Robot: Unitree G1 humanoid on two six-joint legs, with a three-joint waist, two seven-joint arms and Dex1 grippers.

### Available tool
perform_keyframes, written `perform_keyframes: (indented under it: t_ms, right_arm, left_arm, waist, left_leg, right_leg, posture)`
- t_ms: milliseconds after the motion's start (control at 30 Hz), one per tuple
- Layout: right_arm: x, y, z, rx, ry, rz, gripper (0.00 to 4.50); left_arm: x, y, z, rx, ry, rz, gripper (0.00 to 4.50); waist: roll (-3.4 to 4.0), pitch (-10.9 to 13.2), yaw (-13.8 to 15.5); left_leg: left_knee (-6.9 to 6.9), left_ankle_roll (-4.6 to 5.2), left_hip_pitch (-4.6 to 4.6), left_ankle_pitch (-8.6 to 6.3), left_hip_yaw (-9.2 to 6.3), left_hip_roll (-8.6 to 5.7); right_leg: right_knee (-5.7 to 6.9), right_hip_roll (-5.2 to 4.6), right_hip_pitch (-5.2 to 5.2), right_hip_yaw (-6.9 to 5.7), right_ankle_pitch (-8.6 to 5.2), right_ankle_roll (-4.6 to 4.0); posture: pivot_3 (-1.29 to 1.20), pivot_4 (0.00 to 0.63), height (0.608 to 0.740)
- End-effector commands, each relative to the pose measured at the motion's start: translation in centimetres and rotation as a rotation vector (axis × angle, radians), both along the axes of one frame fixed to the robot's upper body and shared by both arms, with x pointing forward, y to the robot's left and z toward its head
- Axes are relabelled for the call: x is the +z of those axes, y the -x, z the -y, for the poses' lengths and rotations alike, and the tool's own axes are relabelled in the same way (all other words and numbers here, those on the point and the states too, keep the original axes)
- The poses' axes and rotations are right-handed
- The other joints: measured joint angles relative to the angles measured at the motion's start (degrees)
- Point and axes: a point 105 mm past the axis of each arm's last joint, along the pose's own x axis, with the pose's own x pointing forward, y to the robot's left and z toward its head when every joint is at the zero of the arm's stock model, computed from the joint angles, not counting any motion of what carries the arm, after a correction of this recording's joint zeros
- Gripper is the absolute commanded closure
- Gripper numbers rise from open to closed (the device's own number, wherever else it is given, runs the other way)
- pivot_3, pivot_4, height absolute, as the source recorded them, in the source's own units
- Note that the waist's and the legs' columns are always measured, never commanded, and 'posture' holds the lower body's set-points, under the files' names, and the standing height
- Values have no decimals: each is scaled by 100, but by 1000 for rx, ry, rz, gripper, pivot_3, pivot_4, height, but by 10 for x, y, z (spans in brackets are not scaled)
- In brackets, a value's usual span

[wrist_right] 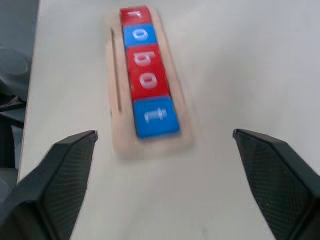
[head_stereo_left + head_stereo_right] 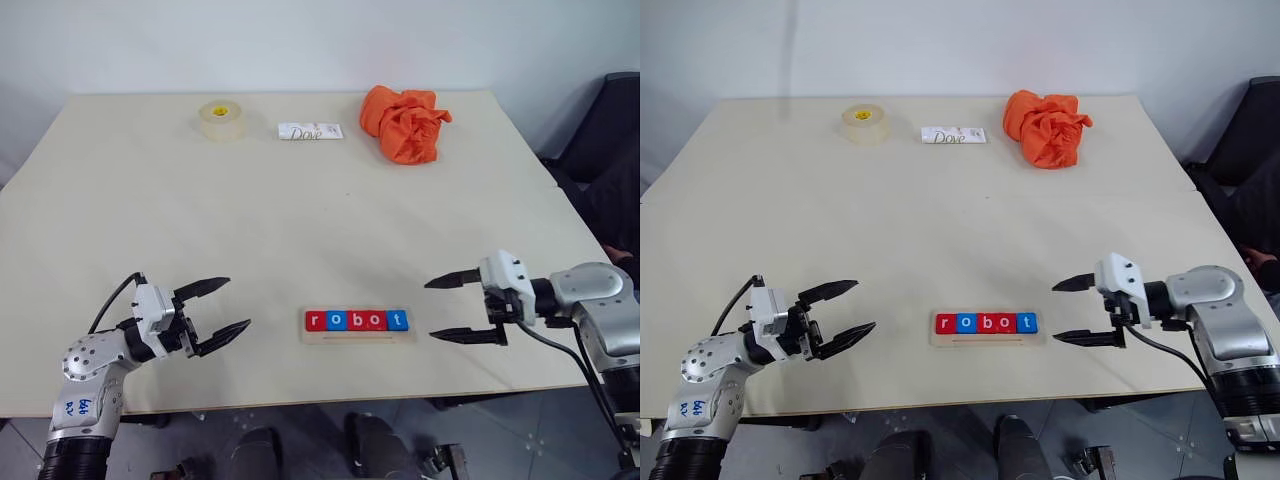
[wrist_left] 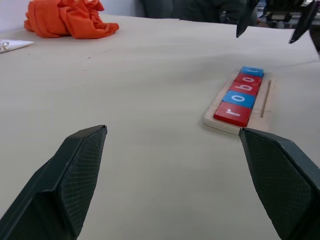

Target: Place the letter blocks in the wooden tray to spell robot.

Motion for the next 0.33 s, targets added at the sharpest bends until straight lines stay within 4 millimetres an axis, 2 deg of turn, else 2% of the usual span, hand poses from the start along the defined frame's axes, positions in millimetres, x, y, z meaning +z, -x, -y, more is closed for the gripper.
perform_keyframes:
  t_ms: [33,133,333]
  right_arm:
    - [5,-2,16,3,-4,57,22]
    - [-2,-4,31,-13,17,43,22]
    - [-4,-12,42,-47,31,40,22]
  left_arm:
    - [7,3,-12,16,-15,20,0]
    - [7,6,-16,15,-37,26,0]
    - [11,5,-15,-3,-29,50,0]
  waist:
    - [0,0,-1]
    - [2,1,-1]
    - [4,2,-1]
  left_leg:
    - [1,0,1,0,0,2]
    - [1,0,2,0,1,1]
    - [3,0,3,0,6,-2]
  right_leg:
    - [1,2,1,-1,-1,-2]
    - [3,1,1,2,-6,-11]
    - [3,-6,1,5,-6,-11]
  posture:
    - [0,150,740]
    - [0,150,740]
    - [0,150,740]
